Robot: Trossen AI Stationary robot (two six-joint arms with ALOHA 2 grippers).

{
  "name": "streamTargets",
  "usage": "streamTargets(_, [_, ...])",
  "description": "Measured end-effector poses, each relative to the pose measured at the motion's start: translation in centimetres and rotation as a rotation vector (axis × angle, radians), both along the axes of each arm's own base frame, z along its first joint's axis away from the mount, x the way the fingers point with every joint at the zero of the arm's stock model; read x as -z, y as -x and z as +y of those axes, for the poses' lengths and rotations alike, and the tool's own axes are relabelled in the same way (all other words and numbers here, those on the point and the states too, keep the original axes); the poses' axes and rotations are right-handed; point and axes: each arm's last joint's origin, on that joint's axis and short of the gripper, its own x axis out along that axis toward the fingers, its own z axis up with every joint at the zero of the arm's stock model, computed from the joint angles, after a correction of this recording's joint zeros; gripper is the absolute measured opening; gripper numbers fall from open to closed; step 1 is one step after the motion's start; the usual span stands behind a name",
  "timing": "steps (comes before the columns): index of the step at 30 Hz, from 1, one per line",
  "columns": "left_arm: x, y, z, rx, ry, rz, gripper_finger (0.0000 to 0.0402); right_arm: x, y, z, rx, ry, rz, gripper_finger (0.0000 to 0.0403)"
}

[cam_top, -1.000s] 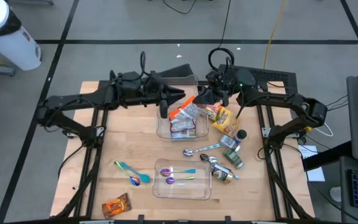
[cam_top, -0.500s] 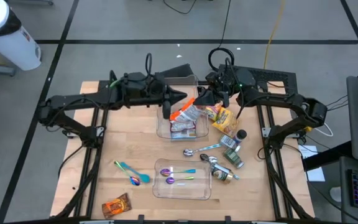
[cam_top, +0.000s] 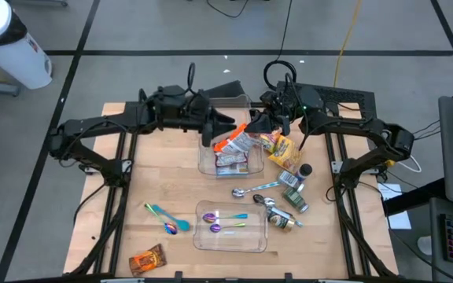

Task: Pick & Place Food Item
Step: Put the orange noodle pack into the middle transparent bin

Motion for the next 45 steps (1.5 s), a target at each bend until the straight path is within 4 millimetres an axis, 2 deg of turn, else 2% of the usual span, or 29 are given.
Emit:
streamTargets(7, [1.0, -0.1, -0.4, 0.011, 0.036, 0.094, 0.0231, 0.0, 0.0, 0.0, 0.0, 0.0, 0.0, 0.0])
streamTargets(14, [1.8, -1.0, -1.0, 0.068, 0.055, 0.119, 0.0234, 0.5, -0.2, -0.1, 0.008, -0.004, 0.041, 0.0])
streamTargets(20, [2.3, -1.4, -0.9, 0.059, 0.058, 0.139, 0.0183, 0.5, -0.2, -0.1, 0.008, -0.004, 0.04, 0.0])
streamTargets(31, [2.3, -1.3, -0.9, 0.055, 0.028, 0.136, 0.001, 0.5, 0.0, -0.4, 0.02, 0.007, 0.033, 0.0])
streamTargets(37, [2.3, -1.3, -0.9, 0.085, -0.01, 0.131, 0.0004, 0.4, 0.0, -0.4, 0.023, 0.011, 0.029, 0.003])
streamTargets(45, [1.0, -0.4, -1.0, 0.101, -0.027, 0.078, 0.0003, 0.4, 0.7, -1.8, 0.061, 0.056, 0.007, 0.011])
